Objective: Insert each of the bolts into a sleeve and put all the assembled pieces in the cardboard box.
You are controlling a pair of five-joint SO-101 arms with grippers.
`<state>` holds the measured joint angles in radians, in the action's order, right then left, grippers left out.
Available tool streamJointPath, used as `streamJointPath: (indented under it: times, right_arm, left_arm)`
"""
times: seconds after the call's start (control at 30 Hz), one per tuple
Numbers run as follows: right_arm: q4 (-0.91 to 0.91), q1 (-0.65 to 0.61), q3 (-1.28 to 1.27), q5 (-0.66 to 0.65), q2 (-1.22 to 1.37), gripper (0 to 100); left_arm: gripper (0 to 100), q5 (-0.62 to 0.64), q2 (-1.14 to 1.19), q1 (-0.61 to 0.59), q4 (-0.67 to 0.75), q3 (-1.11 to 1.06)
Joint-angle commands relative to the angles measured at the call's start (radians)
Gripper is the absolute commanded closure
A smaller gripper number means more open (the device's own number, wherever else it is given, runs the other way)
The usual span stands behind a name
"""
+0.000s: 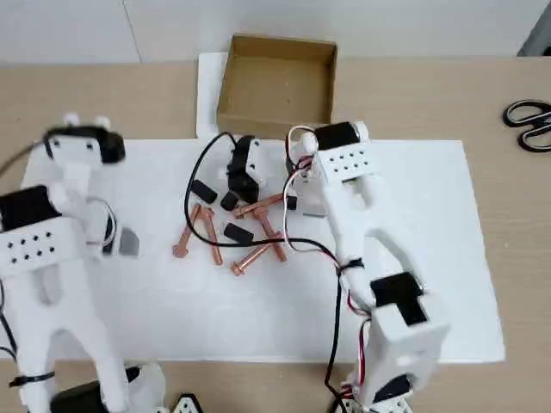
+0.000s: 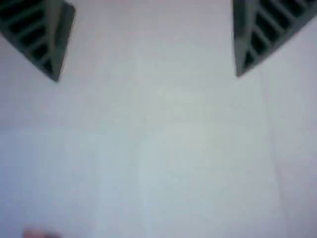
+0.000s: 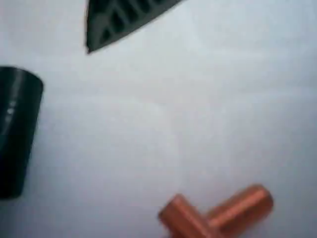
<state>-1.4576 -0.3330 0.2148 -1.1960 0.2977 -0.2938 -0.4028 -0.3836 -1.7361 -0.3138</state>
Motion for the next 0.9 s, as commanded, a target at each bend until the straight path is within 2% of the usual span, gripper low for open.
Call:
streamJointPath:
  times: [0.0, 0.1, 0.27, 0.6, 0.87]
  right_arm:
    - [-0.116, 0.024, 0.186, -0.152, 0.042, 79.7]
    - [-0.22, 0.015, 0.307, -0.239, 0.091, 79.7]
    - [-0.234, -0.002, 0.316, -0.292, 0.153, 79.7]
    - [-0.174, -0.065, 0.318, -0.252, 0.259, 79.8]
    - [-0.042, -0.035, 0.318, -0.17, 0.308, 80.0]
  left_arm:
    - [78, -0.005, -0.058, -0.009, -0.008, -0.05]
    - [78, 0.014, -0.064, -0.009, 0.0, -0.068]
    - [78, 0.041, -0.066, -0.009, 0.021, -0.096]
    - [78, 0.063, -0.066, -0.009, 0.055, -0.148]
    - [78, 0.06, -0.066, -0.009, 0.055, -0.147]
